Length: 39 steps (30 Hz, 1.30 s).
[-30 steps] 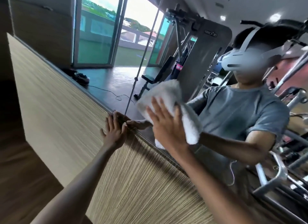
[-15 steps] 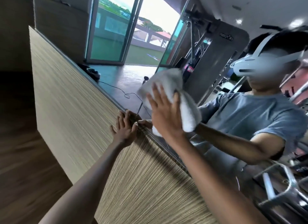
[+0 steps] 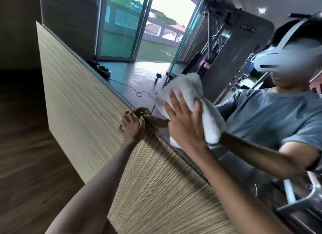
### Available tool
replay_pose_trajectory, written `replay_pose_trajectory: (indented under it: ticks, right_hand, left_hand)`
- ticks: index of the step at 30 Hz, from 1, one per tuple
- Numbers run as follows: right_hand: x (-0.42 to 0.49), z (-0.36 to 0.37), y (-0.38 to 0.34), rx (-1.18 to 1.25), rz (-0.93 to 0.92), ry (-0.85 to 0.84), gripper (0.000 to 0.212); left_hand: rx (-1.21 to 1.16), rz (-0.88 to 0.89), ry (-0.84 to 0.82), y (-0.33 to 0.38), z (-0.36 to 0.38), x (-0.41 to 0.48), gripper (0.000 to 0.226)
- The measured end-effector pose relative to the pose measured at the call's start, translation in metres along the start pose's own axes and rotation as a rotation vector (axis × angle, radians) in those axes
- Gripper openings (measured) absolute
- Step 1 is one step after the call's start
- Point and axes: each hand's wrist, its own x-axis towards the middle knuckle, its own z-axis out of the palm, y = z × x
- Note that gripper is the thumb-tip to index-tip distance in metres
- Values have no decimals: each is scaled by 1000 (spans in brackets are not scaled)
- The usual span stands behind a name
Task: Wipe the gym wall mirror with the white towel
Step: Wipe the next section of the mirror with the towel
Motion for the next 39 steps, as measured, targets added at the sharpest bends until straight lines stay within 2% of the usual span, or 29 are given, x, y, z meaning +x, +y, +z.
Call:
replay_pose_trajectory:
  ticks: [5, 7, 9, 13, 16, 19, 22, 25, 28, 31, 35, 39]
  right_hand:
    - [-1, 39, -66, -107, -155, -153, 62]
    - [-4, 42, -71, -78, -174, -171, 65]
    - [-6, 35, -65, -19, -191, -186, 63]
    - [-62, 26, -37, 129, -135, -196, 65]
    - [-139, 22, -3, 92, -70, -162, 60]
    - [-190, 12, 20, 41, -39, -161, 54]
    - [-175, 16, 15, 30, -47, -127, 57]
    - [-118, 29, -10, 51, -118, -101, 58]
    - [-64, 34, -38, 79, -141, -83, 54]
    - [-49, 35, -49, 79, -146, -105, 53]
    - [-84, 35, -35, 75, -115, -88, 52]
    - [-139, 37, -9, 118, -93, -10, 45]
  left_hand:
    - [-21, 68, 5, -1, 3, -2, 50]
    - [-29, 94, 0, -5, 2, 1, 58]
    - [-11, 76, -2, -8, 1, 6, 66]
    - [43, -34, -19, -9, 0, 14, 54]
    - [43, -18, -5, -6, 2, 10, 57]
    - [38, -69, -97, -6, 2, 5, 65]
    - [22, -31, -198, -6, -2, 4, 70]
    - [-80, -16, -233, -4, -2, 4, 72]
    - [-170, -41, -210, 1, -7, 2, 68]
    - [-152, -87, -196, 1, -12, 9, 60]
    - [-221, -132, -164, 6, 1, -7, 64]
    - [-179, -67, 33, 20, 37, -63, 70]
